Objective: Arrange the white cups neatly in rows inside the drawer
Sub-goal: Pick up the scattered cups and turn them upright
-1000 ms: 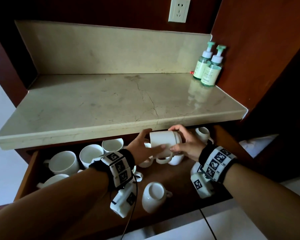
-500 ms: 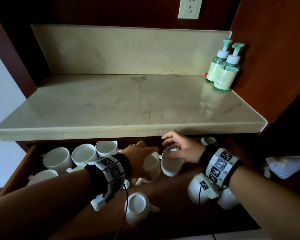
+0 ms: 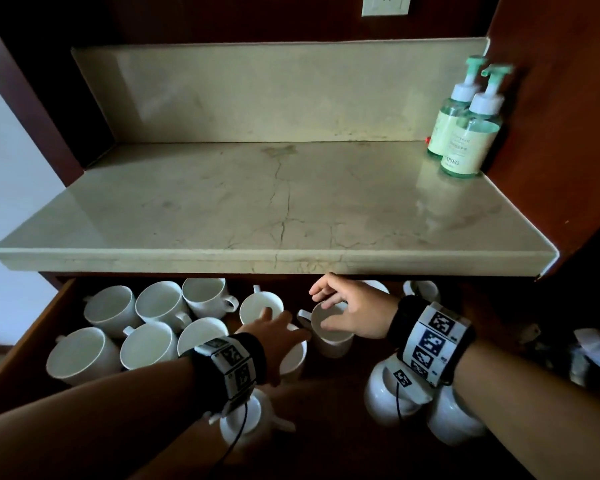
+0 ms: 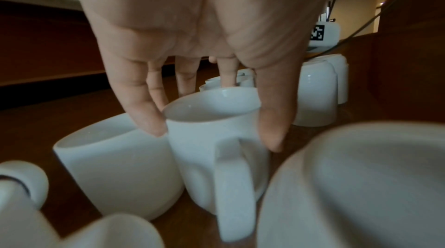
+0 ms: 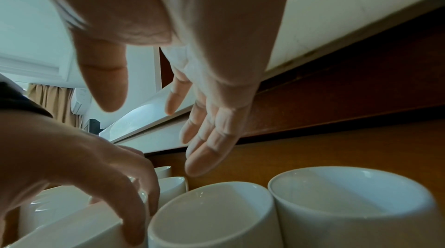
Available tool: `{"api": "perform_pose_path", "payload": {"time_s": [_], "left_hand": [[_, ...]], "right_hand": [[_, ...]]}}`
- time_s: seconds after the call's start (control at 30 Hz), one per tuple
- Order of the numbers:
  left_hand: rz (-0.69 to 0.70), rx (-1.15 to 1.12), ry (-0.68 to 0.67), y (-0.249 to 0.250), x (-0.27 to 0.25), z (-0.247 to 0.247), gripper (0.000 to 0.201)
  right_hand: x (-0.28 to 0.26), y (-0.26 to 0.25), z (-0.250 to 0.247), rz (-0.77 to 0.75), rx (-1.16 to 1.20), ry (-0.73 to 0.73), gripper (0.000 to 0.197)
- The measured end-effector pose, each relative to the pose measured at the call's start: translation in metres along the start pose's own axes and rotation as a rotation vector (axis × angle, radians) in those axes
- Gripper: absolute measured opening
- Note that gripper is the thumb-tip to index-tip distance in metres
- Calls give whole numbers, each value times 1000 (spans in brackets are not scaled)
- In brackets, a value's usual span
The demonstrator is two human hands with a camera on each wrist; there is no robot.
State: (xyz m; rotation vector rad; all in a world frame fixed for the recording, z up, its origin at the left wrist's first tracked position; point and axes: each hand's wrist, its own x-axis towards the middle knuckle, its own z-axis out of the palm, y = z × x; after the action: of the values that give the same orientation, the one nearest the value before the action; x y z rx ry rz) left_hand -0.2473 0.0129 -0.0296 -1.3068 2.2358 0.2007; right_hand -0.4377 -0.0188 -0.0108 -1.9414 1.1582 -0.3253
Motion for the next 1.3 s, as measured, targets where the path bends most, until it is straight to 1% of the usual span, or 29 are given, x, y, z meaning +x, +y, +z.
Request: {"api": "perform_pose_path", "payload": {"time_s": [0.17, 0.27, 0.37, 0.43, 0.5, 0.57, 0.6, 0.63, 0.7, 0.8, 0.87, 0.93, 1.0, 1.07, 1.13, 1.2, 1.3], "left_hand": [[34, 35, 14, 0, 7, 7, 89], [55, 22, 38, -3, 8, 9, 92], [49, -45, 92, -7, 3, 12, 100], [34, -101, 161, -12, -7, 11, 100], [10, -132, 234, -17, -20, 10, 95], [-6, -175, 253, -24, -32, 12, 82], [-7, -204, 229, -27, -37, 14, 75], [-3, -223, 177, -29, -41, 18, 69], [25, -212, 40, -30, -47, 24, 63], [33, -166, -107, -29, -48, 30, 62], [30, -176, -163, -25, -44, 33, 63], [31, -179, -182, -19, -39, 38, 66], [72, -205, -183, -11, -33, 43, 68], [100, -208, -230, -6, -28, 45, 60], [119, -199, -236, -4, -25, 45, 55], [136, -205, -226, -7, -23, 46, 58], [146, -237, -176, -16, -31, 39, 69]], "right_hand": [[0, 0, 3, 21, 15, 12, 38], [-1, -3, 4, 25, -4, 22, 37], [-2, -5, 5, 41, -21, 39, 36], [-2, -7, 7, 57, -42, 44, 37], [-3, -9, 9, 65, -89, 60, 38], [-3, -11, 11, 74, -99, 70, 37], [-3, -12, 12, 82, -85, 70, 36], [-2, -14, 13, 88, -70, 73, 35], [-2, -17, 14, 94, -62, 88, 33], [-1, -24, 15, 96, -59, 108, 31], [-2, -26, 15, 103, -61, 105, 30], [-2, -26, 16, 117, -60, 110, 31], [-4, -27, 16, 133, -58, 111, 30], [-6, -28, 16, 148, -66, 118, 30], [-6, -28, 16, 156, -68, 129, 31], [-8, -27, 17, 162, -74, 136, 30], [-11, -24, 17, 172, -81, 153, 27]]}}
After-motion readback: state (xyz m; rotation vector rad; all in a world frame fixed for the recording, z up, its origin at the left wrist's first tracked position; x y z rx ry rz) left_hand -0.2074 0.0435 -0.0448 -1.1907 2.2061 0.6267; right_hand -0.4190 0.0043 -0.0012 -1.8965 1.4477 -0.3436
